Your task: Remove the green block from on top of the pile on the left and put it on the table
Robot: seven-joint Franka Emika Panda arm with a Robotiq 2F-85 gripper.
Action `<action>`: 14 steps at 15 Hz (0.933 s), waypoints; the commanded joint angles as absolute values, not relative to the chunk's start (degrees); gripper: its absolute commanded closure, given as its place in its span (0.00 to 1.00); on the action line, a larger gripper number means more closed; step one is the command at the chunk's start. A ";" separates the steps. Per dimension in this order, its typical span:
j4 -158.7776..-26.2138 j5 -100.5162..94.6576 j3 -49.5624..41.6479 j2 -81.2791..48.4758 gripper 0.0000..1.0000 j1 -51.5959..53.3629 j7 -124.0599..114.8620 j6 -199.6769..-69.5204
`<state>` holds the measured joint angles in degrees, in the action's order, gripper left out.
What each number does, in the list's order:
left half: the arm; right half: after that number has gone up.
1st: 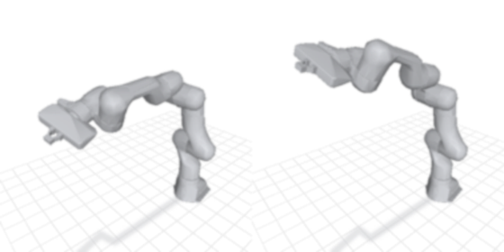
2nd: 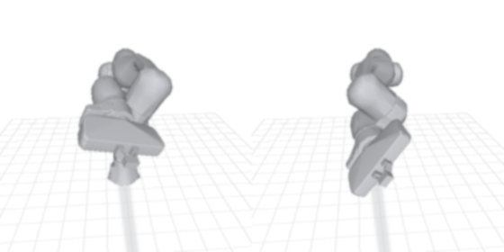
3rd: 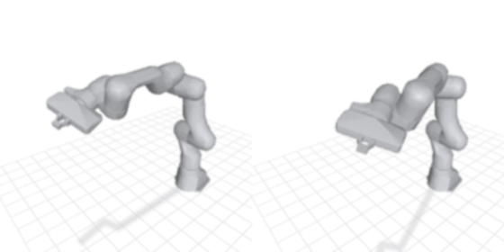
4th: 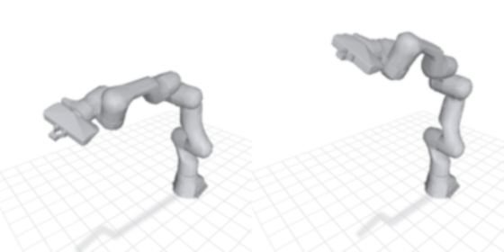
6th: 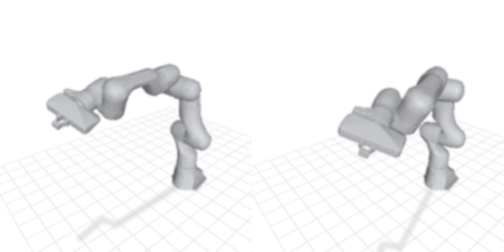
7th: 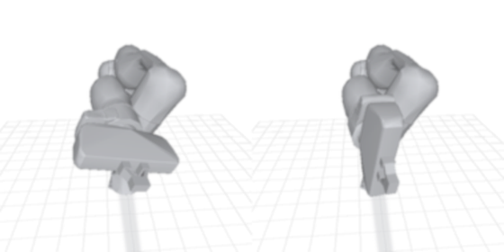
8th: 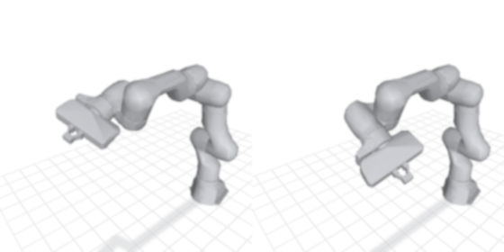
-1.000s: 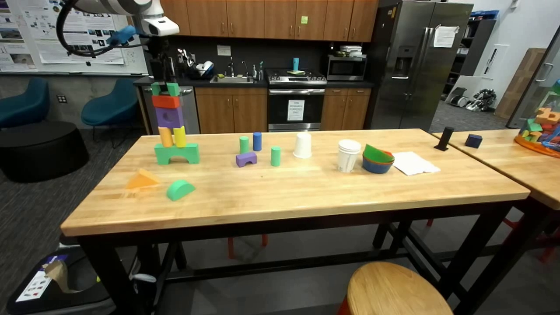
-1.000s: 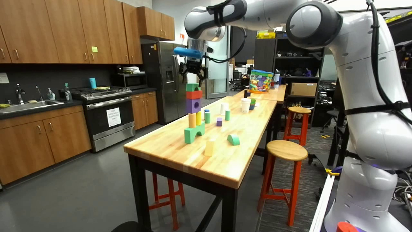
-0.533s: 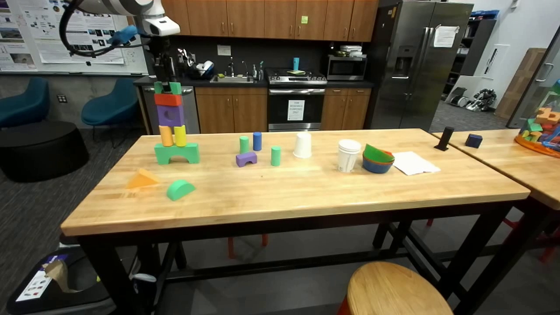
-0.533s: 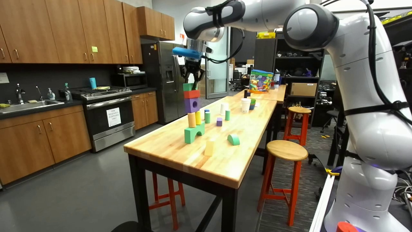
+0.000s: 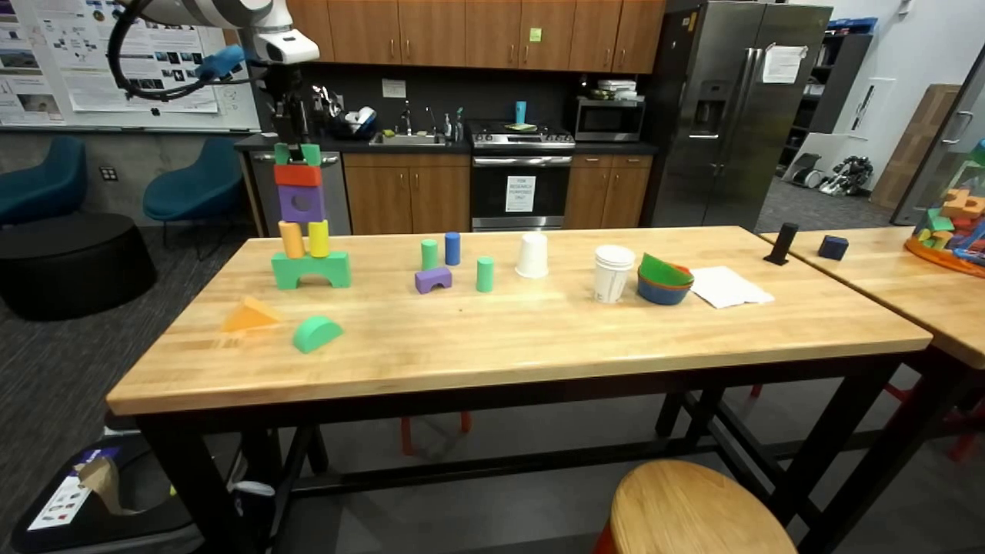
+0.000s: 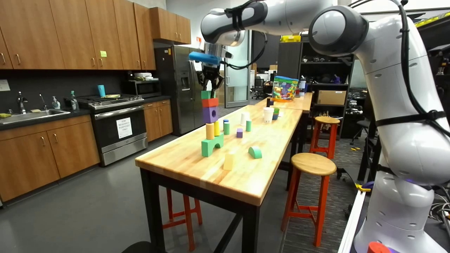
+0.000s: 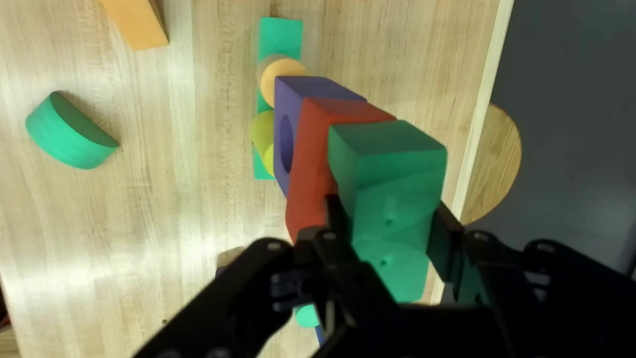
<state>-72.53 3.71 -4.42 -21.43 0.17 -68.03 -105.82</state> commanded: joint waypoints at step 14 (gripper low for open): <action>-75.38 2.55 -4.29 -10.50 0.84 0.67 -61.58 -105.92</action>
